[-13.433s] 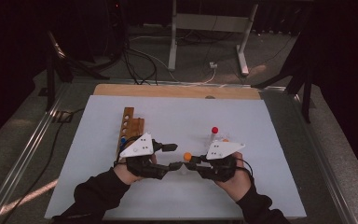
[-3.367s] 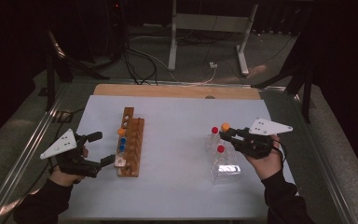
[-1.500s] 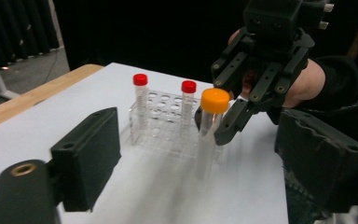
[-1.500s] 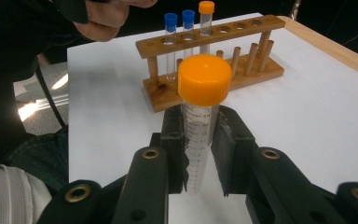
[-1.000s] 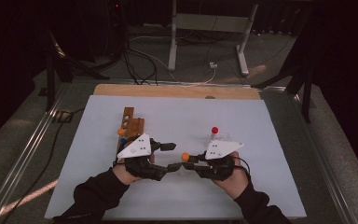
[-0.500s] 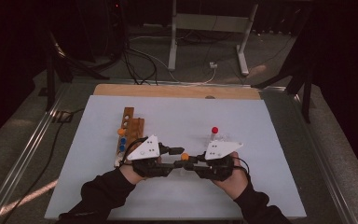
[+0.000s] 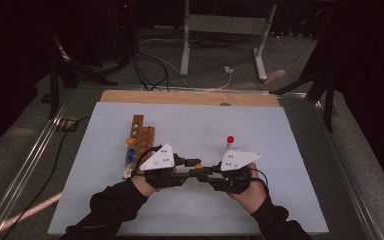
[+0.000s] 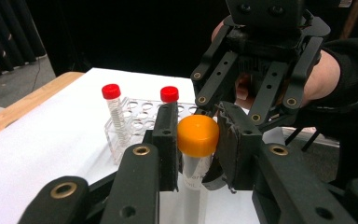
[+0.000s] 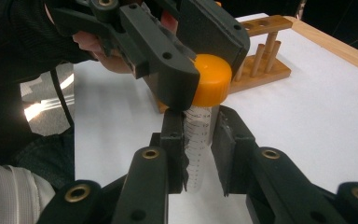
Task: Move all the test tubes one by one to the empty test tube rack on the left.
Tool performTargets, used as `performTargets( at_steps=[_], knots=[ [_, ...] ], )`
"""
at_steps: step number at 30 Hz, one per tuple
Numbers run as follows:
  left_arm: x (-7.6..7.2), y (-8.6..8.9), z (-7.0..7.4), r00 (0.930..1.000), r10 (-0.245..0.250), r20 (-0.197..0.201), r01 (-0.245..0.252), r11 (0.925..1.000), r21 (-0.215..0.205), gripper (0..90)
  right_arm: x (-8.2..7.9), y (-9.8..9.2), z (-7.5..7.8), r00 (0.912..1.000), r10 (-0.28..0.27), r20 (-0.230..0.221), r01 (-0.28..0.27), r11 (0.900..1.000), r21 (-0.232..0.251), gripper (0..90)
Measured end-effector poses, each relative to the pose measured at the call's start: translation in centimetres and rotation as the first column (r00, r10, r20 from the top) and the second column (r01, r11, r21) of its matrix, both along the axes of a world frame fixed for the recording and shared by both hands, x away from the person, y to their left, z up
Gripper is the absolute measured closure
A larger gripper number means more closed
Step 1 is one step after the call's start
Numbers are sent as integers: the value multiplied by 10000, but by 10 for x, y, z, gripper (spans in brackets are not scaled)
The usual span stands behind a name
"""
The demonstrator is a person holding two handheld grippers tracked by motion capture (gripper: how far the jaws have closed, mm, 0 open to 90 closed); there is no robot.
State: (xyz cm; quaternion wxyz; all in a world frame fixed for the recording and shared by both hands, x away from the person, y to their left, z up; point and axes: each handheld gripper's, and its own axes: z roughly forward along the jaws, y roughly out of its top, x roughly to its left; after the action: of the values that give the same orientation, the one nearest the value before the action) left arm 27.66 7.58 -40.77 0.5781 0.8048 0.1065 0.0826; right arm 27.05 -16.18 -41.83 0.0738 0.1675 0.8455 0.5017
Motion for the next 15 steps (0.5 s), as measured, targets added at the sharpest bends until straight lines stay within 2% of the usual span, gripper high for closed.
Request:
performTargets(
  at_steps=[5, 11, 15],
  knots=[
    [1, 1, 2, 10000, 25, -32, -25, 10000, -70, 714, -1, 0, 1, 9999, -113, 47, 112, 9999, 80, 725],
    [6, 10, 6, 9996, 250, -93, -252, 9993, -264, 715, 0, -6, 3, 9989, -464, 98, 459, 9979, 466, 566],
    [12, 18, 11, 9986, 515, -71, -517, 9980, -367, 715, -1, -10, 6, 9973, -592, 444, 556, 9953, 789, 454]
  ],
)
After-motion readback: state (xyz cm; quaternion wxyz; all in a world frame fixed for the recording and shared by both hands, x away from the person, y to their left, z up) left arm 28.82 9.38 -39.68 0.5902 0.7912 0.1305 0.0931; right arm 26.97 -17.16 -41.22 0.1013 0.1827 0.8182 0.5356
